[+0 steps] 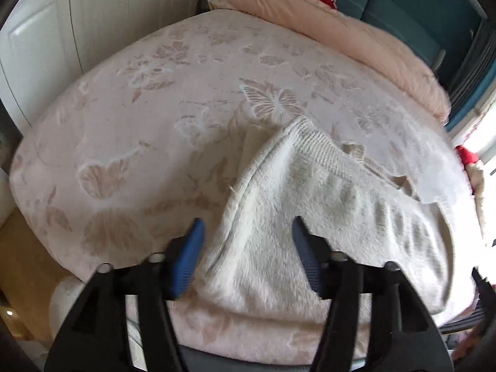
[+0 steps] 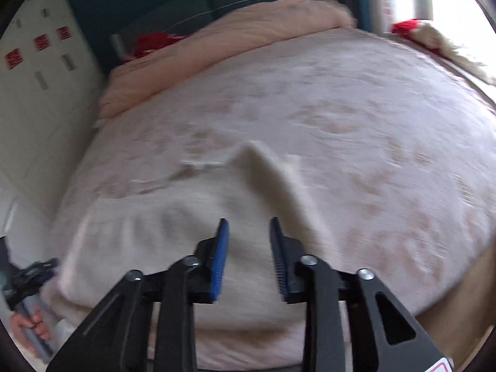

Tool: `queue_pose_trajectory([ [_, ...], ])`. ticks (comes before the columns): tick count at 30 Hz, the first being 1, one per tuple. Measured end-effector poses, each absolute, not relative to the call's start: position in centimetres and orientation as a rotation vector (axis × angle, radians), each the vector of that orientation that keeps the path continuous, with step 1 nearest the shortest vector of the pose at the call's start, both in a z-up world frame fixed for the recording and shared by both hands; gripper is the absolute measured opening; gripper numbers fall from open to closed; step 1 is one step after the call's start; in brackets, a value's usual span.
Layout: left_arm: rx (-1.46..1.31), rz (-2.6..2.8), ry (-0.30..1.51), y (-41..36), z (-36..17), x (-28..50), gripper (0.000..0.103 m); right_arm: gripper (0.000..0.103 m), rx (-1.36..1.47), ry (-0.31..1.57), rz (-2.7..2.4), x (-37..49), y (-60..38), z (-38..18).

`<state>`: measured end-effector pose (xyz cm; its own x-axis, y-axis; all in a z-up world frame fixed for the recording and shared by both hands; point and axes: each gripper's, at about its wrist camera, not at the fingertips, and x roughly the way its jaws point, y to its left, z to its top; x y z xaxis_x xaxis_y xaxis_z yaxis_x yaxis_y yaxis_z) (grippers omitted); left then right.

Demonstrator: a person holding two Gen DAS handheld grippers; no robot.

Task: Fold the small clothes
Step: 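Grasp the folded sweater edges with both tools and lift them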

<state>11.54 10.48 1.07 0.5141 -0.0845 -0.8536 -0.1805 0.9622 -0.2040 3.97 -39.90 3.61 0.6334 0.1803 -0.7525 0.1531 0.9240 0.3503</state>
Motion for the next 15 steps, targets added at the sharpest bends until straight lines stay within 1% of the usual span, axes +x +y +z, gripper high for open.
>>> queue_pose_trajectory([
  [1,-0.322,0.055,1.057,10.4,0.5,11.9,0.058,0.005,0.400,0.904,0.060,5.3,-38.1,3.4],
  [4,-0.514,0.068,1.066,12.2,-0.7,10.5,0.059,0.003,0.345,0.957,0.160,9.4,-32.5,2.4],
  [6,-0.601,0.094,1.045,13.4,-1.2,9.2,0.066,0.003,0.320,0.999,0.215,11.5,-29.5,1.7],
  [9,-0.612,0.115,1.049,14.1,-1.7,8.2,0.069,0.003,0.246,1.072,0.235,14.6,-25.3,-0.6],
  [13,-0.664,0.133,1.107,15.3,-3.8,7.7,0.070,0.002,0.156,1.210,0.189,16.8,-21.5,-5.8],
  [14,-0.687,0.139,1.118,15.5,-4.3,7.6,0.070,0.000,0.154,1.216,0.182,17.0,-21.3,-6.8],
  [15,-0.709,0.140,1.123,15.6,-4.7,7.7,0.072,0.000,0.149,1.204,0.177,17.1,-21.2,-7.2],
])
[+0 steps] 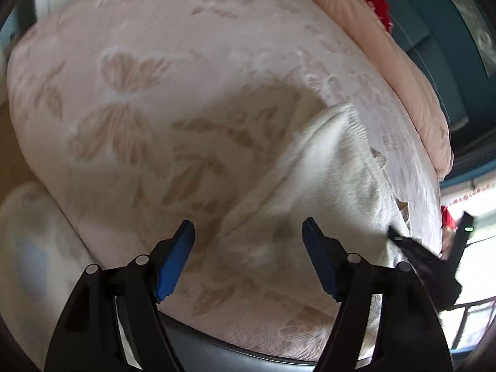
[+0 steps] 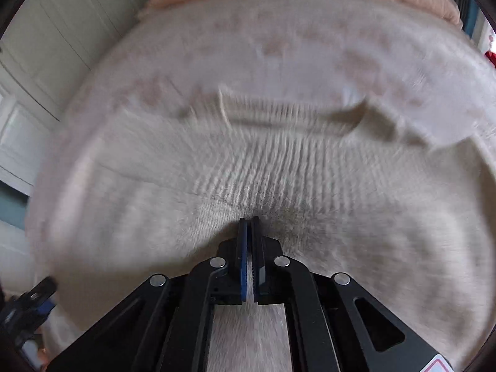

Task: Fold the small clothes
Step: 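Grasp the folded sweater edges with both tools and lift them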

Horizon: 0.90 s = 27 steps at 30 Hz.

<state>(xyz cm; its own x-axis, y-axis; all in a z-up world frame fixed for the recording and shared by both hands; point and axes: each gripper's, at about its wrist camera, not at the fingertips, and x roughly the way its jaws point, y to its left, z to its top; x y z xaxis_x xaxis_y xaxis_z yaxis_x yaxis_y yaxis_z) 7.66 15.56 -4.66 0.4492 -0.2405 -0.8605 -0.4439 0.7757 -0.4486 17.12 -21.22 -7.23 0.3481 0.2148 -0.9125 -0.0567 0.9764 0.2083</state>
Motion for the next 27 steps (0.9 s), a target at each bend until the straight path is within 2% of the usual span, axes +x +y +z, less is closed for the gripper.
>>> queue_pose_trajectory([
  [5,-0.747,0.134,1.112,14.9,-5.8,8.2,0.089,0.000,0.168,1.219,0.173,17.9,-21.1,-8.0],
  [7,-0.698,0.144,1.096,14.1,-5.9,8.9,0.088,0.000,0.173,1.218,0.180,17.9,-21.1,-8.2],
  [8,-0.668,0.138,1.088,13.7,-5.8,9.2,0.077,0.000,0.174,1.214,0.183,17.8,-21.1,-8.2],
  [9,-0.625,0.104,1.081,13.0,-5.5,9.7,0.045,0.000,0.174,1.210,0.185,17.9,-21.1,-8.2],
  [10,-0.629,0.046,1.092,12.8,-5.4,10.2,0.030,0.000,0.171,1.203,0.188,17.8,-21.1,-8.2],
  [12,-0.643,0.030,1.102,12.6,-4.7,10.7,0.022,0.000,0.174,1.193,0.193,17.4,-21.2,-7.8],
  [16,-0.613,-0.088,0.982,10.5,1.2,10.9,0.020,0.000,0.211,1.178,0.215,17.0,-21.9,-7.4],
  [21,-0.443,-0.315,0.882,1.5,9.4,11.0,0.020,0.001,0.380,1.106,0.250,14.1,-26.1,-3.6],
  [24,-0.302,-0.454,0.873,-6.0,11.4,10.4,0.021,0.009,0.445,1.005,0.192,8.8,-32.2,-0.4],
  [27,-0.176,-0.529,0.926,-12.6,8.9,9.5,0.028,0.025,0.490,0.987,0.075,3.3,-38.4,0.4],
])
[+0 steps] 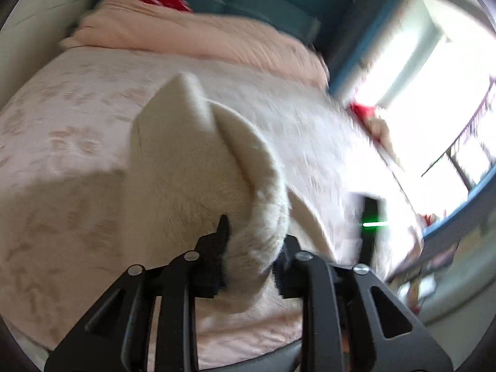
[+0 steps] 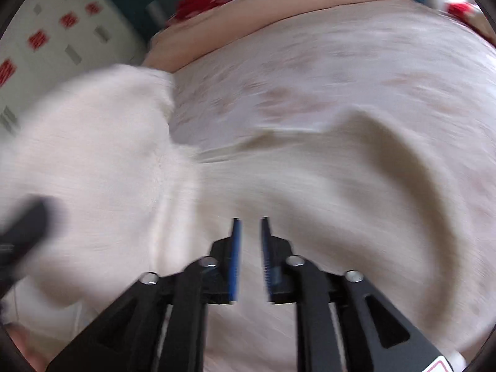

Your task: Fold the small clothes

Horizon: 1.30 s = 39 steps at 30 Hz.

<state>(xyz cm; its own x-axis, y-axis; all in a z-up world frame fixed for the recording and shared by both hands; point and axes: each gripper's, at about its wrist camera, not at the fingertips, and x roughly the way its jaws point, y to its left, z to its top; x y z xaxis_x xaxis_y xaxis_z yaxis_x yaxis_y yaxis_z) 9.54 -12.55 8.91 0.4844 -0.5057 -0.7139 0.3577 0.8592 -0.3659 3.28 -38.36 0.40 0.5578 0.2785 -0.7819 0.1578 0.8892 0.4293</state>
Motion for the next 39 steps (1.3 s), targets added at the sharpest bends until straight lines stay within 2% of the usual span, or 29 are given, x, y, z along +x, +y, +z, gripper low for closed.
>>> queue_pose_trajectory([
  [2,-0.086,-0.507,0.975,-15.2,6.1,8.1,0.033,0.027,0.536,0.989,0.008,-0.9,-42.4,0.9],
  [3,-0.073,-0.504,0.996,-15.7,5.0,7.2,0.045,0.029,0.545,0.988,0.003,-1.9,-43.2,1.2],
  [4,-0.079,-0.510,1.016,-15.6,3.9,6.1,0.054,0.038,0.549,0.984,0.003,-3.4,-44.0,1.8],
  [5,-0.083,-0.511,1.020,-15.2,3.4,5.1,0.070,0.057,0.550,0.973,0.015,-4.4,-44.2,2.4],
  [7,-0.041,-0.484,0.984,-13.6,2.9,2.7,0.078,0.075,0.572,0.949,0.071,-5.1,-43.7,3.1],
  [8,-0.009,-0.465,0.969,-13.0,2.9,1.9,0.083,0.077,0.588,0.947,0.109,-4.9,-43.1,3.2],
  [12,0.088,-0.338,0.974,-9.5,1.4,1.2,0.085,0.078,0.665,0.996,0.225,-1.5,-39.0,1.8],
  [18,0.037,-0.244,1.012,-6.6,-0.7,3.5,0.085,0.078,0.687,1.115,0.250,3.4,-32.7,-0.4],
  [19,0.038,-0.244,1.005,-6.6,-0.8,3.7,0.085,0.073,0.658,1.122,0.233,4.0,-32.0,-0.5],
  [20,0.039,-0.250,0.994,-6.8,-1.1,4.1,0.085,0.038,0.634,1.120,0.221,4.6,-31.4,-0.4],
  [21,0.040,-0.252,0.991,-6.7,-1.3,4.3,0.078,0.024,0.610,1.115,0.214,5.0,-31.1,0.0],
  [22,0.032,-0.267,1.002,-6.7,-1.7,4.6,0.068,0.024,0.616,1.065,0.222,5.1,-31.2,1.5],
  [24,0.000,-0.295,1.052,-6.6,-2.0,5.4,0.027,0.022,0.627,0.921,0.258,4.0,-32.2,5.4],
  [25,-0.028,-0.296,1.065,-6.6,-1.6,5.6,0.023,0.021,0.608,0.833,0.270,2.8,-33.0,8.4],
  [29,-0.076,-0.423,1.026,-8.2,1.0,5.0,0.017,0.021,0.504,0.700,0.147,-1.3,-37.1,11.5],
  [30,-0.068,-0.438,1.033,-8.9,1.0,4.9,0.015,0.022,0.492,0.716,0.093,-1.9,-38.6,10.6],
  [34,-0.027,-0.435,1.127,-11.5,-2.3,5.3,0.015,0.023,0.551,1.050,-0.078,-1.6,-44.3,-2.1],
  [35,-0.024,-0.423,1.150,-11.8,-3.2,5.4,0.015,0.026,0.606,1.061,-0.059,-2.0,-44.7,-3.8],
  [37,0.004,-0.401,1.148,-12.2,-3.7,5.3,0.015,0.030,0.690,0.985,-0.035,-3.3,-45.1,-3.4],
  [39,0.039,-0.398,1.138,-12.4,-3.4,5.1,0.015,0.041,0.671,0.964,-0.048,-3.7,-45.0,-2.1],
])
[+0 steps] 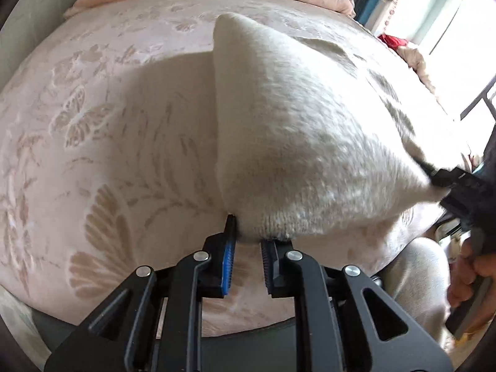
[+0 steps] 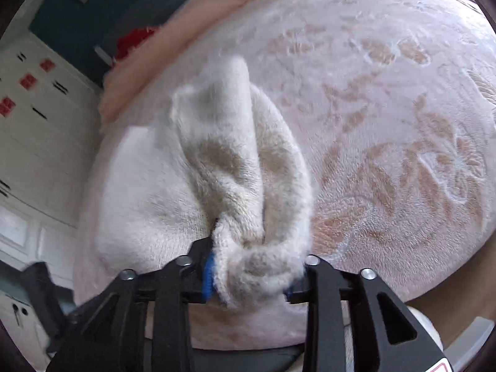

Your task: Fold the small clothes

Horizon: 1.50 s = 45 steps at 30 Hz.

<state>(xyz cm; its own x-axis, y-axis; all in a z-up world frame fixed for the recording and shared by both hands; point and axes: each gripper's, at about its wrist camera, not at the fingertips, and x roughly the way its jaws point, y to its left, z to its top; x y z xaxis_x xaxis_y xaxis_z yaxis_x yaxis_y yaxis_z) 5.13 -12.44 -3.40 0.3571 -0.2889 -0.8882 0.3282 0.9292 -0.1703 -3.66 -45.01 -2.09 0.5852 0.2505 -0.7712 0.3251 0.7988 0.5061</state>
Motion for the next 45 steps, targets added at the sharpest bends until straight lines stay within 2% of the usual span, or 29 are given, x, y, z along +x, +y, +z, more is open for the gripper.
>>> queue_pose_trajectory([
  [3,0.021,-0.403,1.148,-11.8,-2.6,5.2,0.018,0.048,0.555,0.906,-0.108,-4.2,-44.7,1.1],
  [7,-0.009,-0.433,1.133,-10.7,-0.5,4.0,0.019,0.065,0.479,0.839,-0.107,-3.7,-44.6,4.2],
  [10,-0.019,-0.436,1.094,-10.4,0.9,3.1,0.022,0.067,0.523,0.876,-0.035,-1.4,-45.6,3.6],
  [14,0.000,-0.455,1.032,-11.4,2.7,2.8,0.043,0.067,0.567,1.008,-0.016,3.2,-44.9,-0.5],
  [15,0.013,-0.445,1.030,-11.7,2.8,3.1,0.043,0.065,0.579,1.027,-0.015,3.5,-44.7,-1.2],
  [17,0.019,-0.427,1.048,-12.2,2.6,3.6,0.043,0.011,0.608,1.040,-0.010,4.4,-44.8,-1.7],
  [20,0.038,-0.396,1.092,-12.4,1.4,4.9,0.043,0.009,0.626,0.848,0.034,2.7,-45.8,3.1],
  [22,0.044,-0.380,1.112,-12.6,0.5,5.1,0.044,0.009,0.612,0.802,0.034,1.6,-46.6,4.4],
  [27,0.084,-0.387,1.117,-13.3,-0.6,5.2,0.045,0.010,0.527,1.058,-0.056,2.0,-46.9,-4.4],
  [31,0.119,-0.373,1.116,-13.7,-0.7,5.0,0.045,0.014,0.603,0.928,-0.044,0.1,-47.1,-0.6],
  [32,0.126,-0.369,1.117,-13.6,-0.8,5.0,0.045,0.017,0.573,0.895,-0.052,-0.7,-46.7,0.9],
  [35,0.119,-0.365,1.123,-13.4,-0.9,5.2,0.045,0.018,0.490,0.837,-0.031,-2.1,-45.0,4.3],
  [40,0.107,-0.361,1.122,-13.1,-0.8,5.0,0.045,0.018,0.444,0.869,0.137,-1.3,-39.9,5.8],
  [44,0.068,-0.345,1.083,-10.8,1.5,4.4,0.045,0.017,0.398,0.891,0.187,1.3,-36.0,6.3],
  [45,0.052,-0.321,1.060,-9.4,2.5,4.3,0.049,0.017,0.413,0.895,0.200,2.0,-35.5,6.0],
])
